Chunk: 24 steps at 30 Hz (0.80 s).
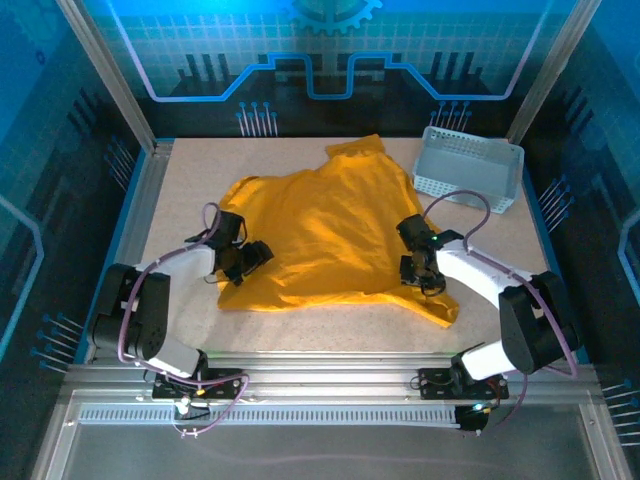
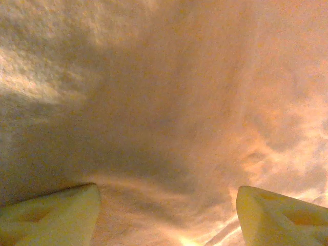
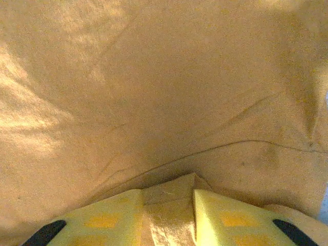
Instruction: Fold the inside-out t-shirt
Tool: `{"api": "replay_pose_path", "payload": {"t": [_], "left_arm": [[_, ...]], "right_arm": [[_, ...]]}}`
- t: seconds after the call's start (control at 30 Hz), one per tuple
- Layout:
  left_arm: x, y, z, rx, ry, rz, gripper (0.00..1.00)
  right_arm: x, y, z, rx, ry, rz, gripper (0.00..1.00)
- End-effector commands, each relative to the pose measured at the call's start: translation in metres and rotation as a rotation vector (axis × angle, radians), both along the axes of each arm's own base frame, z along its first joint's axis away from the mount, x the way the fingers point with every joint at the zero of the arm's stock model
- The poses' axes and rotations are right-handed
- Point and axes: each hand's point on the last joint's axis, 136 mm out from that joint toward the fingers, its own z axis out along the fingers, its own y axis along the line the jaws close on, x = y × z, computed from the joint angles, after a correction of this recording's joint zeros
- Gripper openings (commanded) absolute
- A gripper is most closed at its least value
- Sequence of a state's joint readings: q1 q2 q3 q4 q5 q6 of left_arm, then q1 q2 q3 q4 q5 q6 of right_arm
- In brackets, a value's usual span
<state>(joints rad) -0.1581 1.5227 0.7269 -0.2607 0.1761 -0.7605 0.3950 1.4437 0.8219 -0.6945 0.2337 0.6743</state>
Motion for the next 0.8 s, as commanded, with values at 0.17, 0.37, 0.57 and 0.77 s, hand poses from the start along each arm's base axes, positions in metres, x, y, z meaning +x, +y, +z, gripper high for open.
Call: {"api": "replay_pose_path", "payload": {"t": [0.17, 0.37, 0.57, 0.77], "left_arm": [[0.006, 0.046, -0.025, 0.022, 0.054, 0.153, 0.75], [0.017, 0.069, -0.023, 0.048, 0.044, 0.209, 0.76], [0.030, 0.090, -0.023, 0.049, 0.038, 0.275, 0.76], [0.046, 0.116, -0.015, 0.069, 0.025, 0.337, 0.76]], "right_arm": [[-0.039, 0.006, 0.017, -0.039, -0.003, 0.026, 0.00], [-0.083, 0.022, 0.033, -0.029, -0.018, 0.084, 0.00], [-0.120, 0.071, 0.027, 0.058, 0.018, 0.214, 0.00], [-0.131, 0.121, 0.053, 0.013, -0.033, 0.380, 0.33]]}}
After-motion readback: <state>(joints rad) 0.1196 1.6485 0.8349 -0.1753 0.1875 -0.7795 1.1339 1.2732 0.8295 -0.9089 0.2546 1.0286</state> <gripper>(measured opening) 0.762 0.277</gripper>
